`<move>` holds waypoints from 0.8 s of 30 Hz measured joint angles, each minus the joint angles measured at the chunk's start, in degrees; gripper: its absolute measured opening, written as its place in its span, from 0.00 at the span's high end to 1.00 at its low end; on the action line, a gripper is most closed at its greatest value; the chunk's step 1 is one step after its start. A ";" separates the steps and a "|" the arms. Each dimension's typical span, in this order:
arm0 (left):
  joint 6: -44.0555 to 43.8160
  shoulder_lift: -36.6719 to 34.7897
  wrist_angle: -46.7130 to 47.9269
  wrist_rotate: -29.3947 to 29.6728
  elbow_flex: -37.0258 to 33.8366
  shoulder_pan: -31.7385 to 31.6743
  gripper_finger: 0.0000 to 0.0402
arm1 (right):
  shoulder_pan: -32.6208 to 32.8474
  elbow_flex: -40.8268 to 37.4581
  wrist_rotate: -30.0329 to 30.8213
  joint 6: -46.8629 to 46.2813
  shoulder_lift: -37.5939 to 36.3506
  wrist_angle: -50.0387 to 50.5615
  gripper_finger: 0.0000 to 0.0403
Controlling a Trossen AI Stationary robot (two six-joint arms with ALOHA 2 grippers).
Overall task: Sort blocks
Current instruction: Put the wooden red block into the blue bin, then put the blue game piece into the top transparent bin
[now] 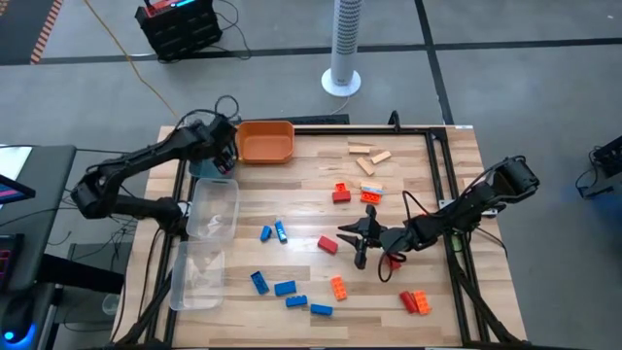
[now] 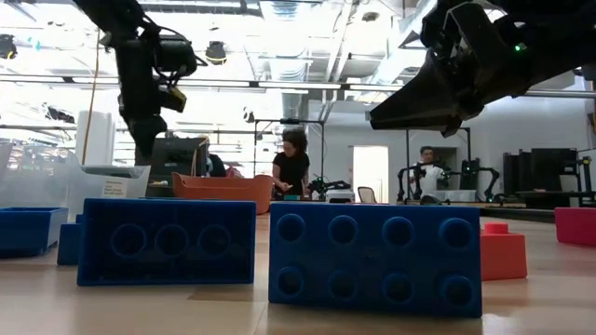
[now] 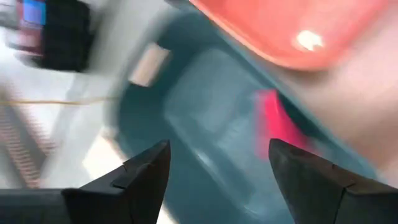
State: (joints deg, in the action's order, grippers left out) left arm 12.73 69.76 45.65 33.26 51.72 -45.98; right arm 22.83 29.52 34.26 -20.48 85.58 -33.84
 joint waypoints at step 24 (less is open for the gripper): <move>-13.94 -3.28 6.74 -26.77 3.39 26.32 0.42 | -0.55 -0.02 0.04 -0.04 -0.02 2.22 0.73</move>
State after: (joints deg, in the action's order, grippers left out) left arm -1.21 66.48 52.39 6.50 55.11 -19.66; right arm 22.28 29.50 34.30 -20.51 85.56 -31.62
